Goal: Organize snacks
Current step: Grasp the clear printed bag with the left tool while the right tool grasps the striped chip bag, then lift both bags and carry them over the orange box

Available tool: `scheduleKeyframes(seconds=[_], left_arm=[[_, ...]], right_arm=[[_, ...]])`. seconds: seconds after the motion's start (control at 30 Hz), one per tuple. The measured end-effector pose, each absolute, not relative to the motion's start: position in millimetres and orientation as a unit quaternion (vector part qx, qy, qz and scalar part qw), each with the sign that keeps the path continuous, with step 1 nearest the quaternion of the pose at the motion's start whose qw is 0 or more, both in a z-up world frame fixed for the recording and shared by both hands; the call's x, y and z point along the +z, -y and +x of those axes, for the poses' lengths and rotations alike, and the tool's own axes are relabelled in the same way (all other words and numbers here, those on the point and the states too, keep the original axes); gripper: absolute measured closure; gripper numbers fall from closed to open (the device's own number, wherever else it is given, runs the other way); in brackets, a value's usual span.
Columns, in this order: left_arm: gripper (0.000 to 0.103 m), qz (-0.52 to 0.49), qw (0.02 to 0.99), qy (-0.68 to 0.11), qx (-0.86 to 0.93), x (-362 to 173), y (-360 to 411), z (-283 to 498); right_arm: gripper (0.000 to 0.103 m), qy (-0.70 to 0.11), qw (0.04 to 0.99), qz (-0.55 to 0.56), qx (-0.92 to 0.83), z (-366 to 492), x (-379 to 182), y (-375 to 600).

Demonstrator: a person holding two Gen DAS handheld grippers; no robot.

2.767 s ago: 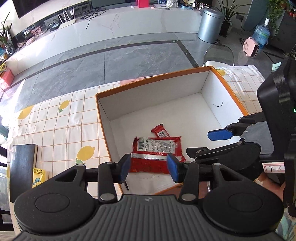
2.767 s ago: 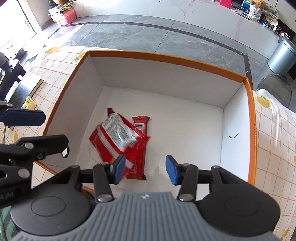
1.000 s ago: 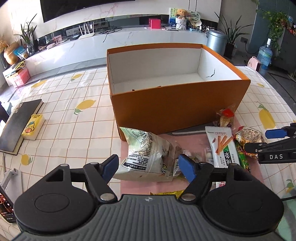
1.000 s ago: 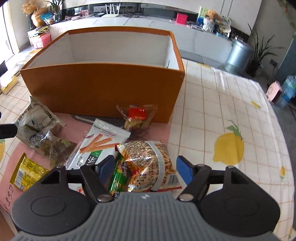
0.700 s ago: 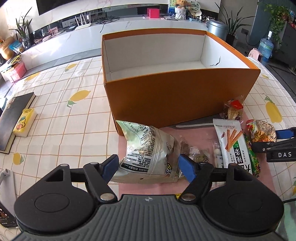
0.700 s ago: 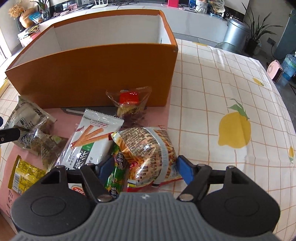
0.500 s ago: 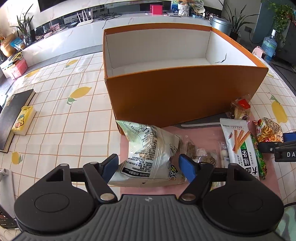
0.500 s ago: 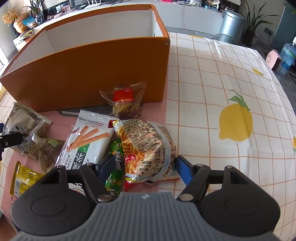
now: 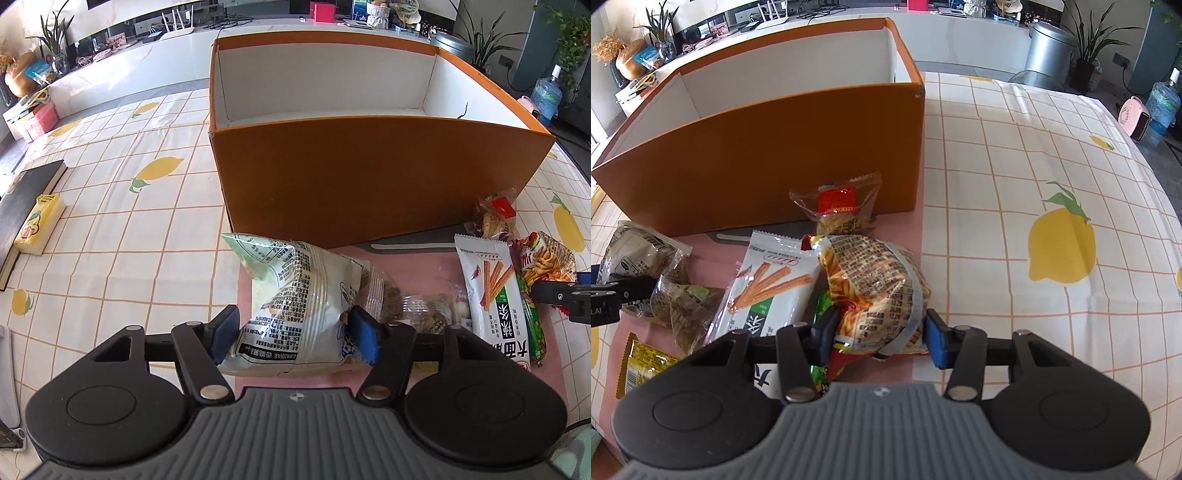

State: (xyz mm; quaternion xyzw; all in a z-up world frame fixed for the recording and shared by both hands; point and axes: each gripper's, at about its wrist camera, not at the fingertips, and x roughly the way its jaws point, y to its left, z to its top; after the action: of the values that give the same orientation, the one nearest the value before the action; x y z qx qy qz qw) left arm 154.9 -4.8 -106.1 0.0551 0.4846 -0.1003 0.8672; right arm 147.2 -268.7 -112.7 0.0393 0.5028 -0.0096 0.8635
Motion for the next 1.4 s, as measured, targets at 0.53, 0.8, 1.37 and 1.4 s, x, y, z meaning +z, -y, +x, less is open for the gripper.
scheduleKeyframes(seconds=[0.53, 0.8, 1.37, 1.4], left_arm=[[0.055, 0.057, 0.884, -0.458, -0.072, -95, 3, 138], [0.056, 0.026, 0.9, -0.432, -0.052, -68, -9, 118], [0.059, 0.021, 0.922, -0.38, -0.067, -16, -4, 84], [0.059, 0.021, 0.924, -0.376, -0.068, -12, -3, 84]], right_arm=[[0.067, -0.472, 0.881, 0.032, -0.025, 132, -97, 265], [0.067, -0.435, 0.898, 0.064, -0.032, 114, -80, 272], [0.068, -0.412, 0.899, 0.133, 0.059, 73, -51, 248], [0.068, -0.408, 0.902, 0.129, 0.062, 71, -47, 246]])
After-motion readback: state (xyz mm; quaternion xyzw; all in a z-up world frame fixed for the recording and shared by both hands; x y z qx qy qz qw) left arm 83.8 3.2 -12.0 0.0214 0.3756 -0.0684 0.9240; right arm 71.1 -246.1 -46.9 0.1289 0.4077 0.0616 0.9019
